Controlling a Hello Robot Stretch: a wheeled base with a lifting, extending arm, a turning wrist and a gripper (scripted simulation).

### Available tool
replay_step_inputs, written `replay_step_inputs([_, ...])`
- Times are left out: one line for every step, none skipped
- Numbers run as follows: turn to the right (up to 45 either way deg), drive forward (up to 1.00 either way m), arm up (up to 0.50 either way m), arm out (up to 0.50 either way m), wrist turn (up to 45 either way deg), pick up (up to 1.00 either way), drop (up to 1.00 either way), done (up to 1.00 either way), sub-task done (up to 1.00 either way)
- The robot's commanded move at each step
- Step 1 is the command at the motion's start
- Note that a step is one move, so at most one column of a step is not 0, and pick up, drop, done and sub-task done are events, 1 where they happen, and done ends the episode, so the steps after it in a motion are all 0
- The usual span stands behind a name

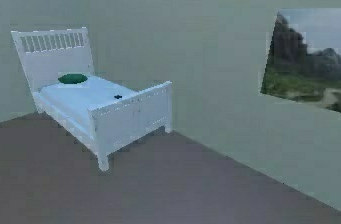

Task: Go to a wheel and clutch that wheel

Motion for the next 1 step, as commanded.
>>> replay_step_inputs([42.0, 0.00, 0.00, 0.00, 0.0, 0.00, 0.00, 0.00, 0.00])
